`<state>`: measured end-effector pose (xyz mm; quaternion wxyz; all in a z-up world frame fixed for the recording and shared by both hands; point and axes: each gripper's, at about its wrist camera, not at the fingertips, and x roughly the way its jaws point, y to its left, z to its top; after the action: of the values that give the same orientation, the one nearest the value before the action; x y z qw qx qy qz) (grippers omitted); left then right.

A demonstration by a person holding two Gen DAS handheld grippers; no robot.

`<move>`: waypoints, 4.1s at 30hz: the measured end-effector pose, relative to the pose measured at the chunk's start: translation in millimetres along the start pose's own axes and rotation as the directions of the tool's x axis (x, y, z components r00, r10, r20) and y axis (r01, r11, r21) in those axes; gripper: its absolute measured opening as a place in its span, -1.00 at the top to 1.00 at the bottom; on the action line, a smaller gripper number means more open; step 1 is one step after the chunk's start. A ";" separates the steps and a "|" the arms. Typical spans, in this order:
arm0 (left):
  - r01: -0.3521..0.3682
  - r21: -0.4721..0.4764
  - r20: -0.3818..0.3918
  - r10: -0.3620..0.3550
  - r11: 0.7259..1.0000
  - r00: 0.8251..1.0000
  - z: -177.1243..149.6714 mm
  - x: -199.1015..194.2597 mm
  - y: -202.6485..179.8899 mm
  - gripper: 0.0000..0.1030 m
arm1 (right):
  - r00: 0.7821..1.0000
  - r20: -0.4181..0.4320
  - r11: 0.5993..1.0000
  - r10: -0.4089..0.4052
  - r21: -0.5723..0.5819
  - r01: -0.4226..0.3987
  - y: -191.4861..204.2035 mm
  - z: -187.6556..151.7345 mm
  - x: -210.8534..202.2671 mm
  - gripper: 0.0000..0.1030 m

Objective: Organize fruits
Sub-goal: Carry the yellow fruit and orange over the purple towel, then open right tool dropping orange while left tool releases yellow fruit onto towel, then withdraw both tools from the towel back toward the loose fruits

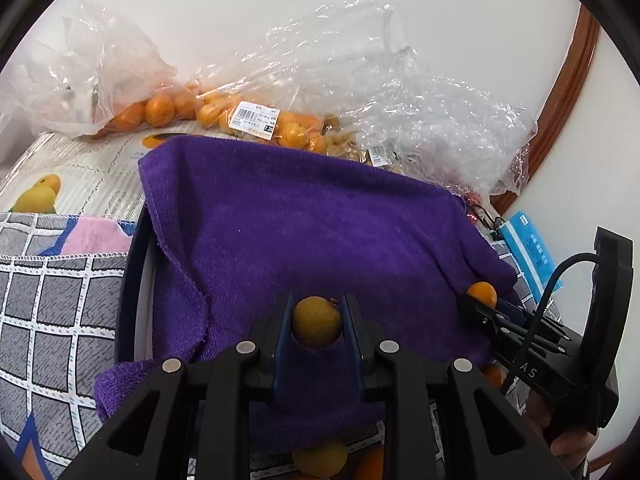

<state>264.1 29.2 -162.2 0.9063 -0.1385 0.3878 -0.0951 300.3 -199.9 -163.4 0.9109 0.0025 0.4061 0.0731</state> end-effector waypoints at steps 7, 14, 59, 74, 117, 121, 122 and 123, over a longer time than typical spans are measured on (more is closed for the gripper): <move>-0.005 -0.013 -0.020 0.004 1.000 1.000 0.8 4.0 2.8 0.54 | 1.000 0.000 1.000 -0.017 -0.020 0.017 3.4 -0.1 0.6 0.30; -0.014 -0.016 -0.022 0.014 1.000 1.000 2.2 5.8 5.1 0.54 | 0.999 -0.002 0.998 -0.042 -0.040 0.042 7.4 -0.6 1.5 0.30; 0.009 0.033 0.051 -0.010 0.999 0.999 1.6 -7.8 -0.4 0.23 | 0.991 0.124 0.998 -0.053 -0.029 0.057 7.7 -1.2 -28.1 -0.04; -0.013 0.033 0.114 0.009 0.999 0.993 4.1 -22.9 -0.1 0.18 | 0.983 0.180 0.998 -0.046 -0.028 0.052 15.1 2.7 -52.0 -0.05; -0.154 -0.031 0.107 0.157 0.987 0.982 -37.9 -108.5 42.7 0.02 | 0.999 0.049 0.999 0.014 0.034 -0.016 9.9 -86.5 -115.0 -0.05; -0.155 -0.033 0.086 0.157 0.987 0.984 -53.5 -110.3 47.0 0.02 | 0.999 0.024 0.998 0.048 0.029 -0.049 13.5 -96.5 -113.2 -0.01; -0.154 -0.034 0.081 0.156 0.987 0.984 -57.4 -109.4 47.7 0.02 | 0.998 0.020 0.998 0.059 0.030 -0.060 14.5 -98.8 -113.0 0.01; -0.151 -0.034 0.077 0.153 0.988 0.985 -59.6 -108.0 47.5 0.02 | 0.998 0.018 0.997 0.068 0.033 -0.069 14.7 -100.4 -112.6 0.03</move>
<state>150.1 93.6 -143.9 0.9235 -0.1249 0.3624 -0.0145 149.8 -206.1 -146.5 0.9111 0.0323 0.3993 0.0975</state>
